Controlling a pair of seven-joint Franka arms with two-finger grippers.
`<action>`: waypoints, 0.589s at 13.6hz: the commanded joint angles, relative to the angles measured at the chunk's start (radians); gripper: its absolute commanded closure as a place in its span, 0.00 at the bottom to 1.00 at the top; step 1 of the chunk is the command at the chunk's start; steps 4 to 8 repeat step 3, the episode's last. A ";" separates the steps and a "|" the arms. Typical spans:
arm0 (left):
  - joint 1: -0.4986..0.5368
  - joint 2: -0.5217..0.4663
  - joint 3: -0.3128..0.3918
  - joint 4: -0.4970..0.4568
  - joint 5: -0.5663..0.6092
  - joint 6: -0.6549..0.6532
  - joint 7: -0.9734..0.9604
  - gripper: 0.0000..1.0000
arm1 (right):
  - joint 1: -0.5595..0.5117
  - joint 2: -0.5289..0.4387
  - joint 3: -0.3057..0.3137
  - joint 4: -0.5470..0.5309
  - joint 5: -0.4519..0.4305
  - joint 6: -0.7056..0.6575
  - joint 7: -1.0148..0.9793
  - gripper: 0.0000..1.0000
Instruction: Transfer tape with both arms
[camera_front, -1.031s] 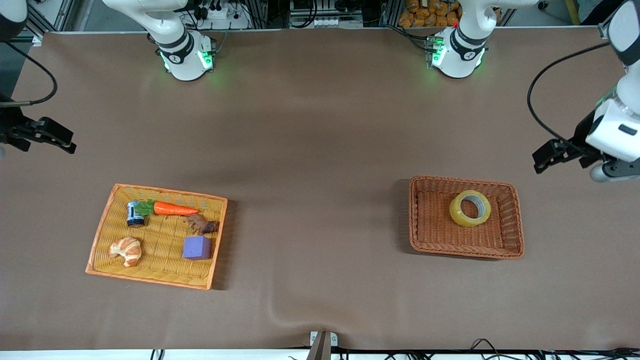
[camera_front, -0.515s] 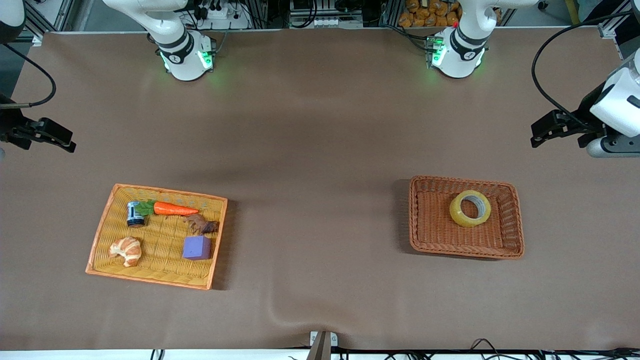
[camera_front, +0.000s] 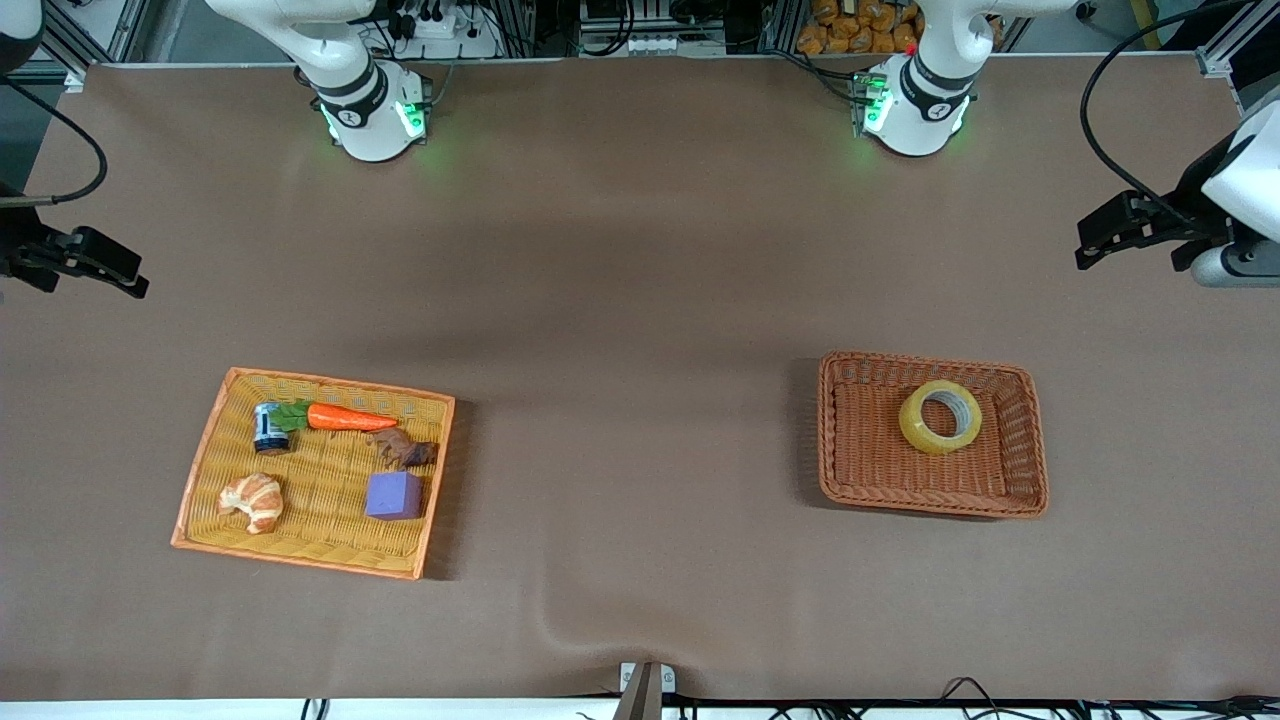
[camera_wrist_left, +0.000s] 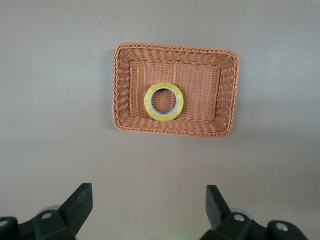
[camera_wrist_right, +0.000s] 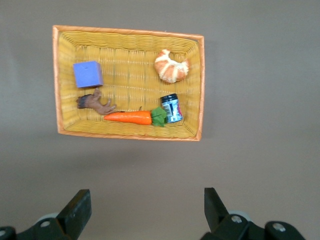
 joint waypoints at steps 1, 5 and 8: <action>0.007 -0.011 0.000 0.001 -0.017 -0.018 0.025 0.00 | -0.032 -0.043 0.004 -0.013 0.099 -0.027 -0.003 0.00; 0.007 -0.031 0.003 0.001 -0.017 -0.021 0.025 0.00 | -0.026 -0.049 0.012 -0.012 0.089 -0.018 -0.002 0.00; 0.007 -0.031 0.003 0.001 -0.017 -0.021 0.025 0.00 | -0.026 -0.049 0.012 -0.012 0.089 -0.018 -0.002 0.00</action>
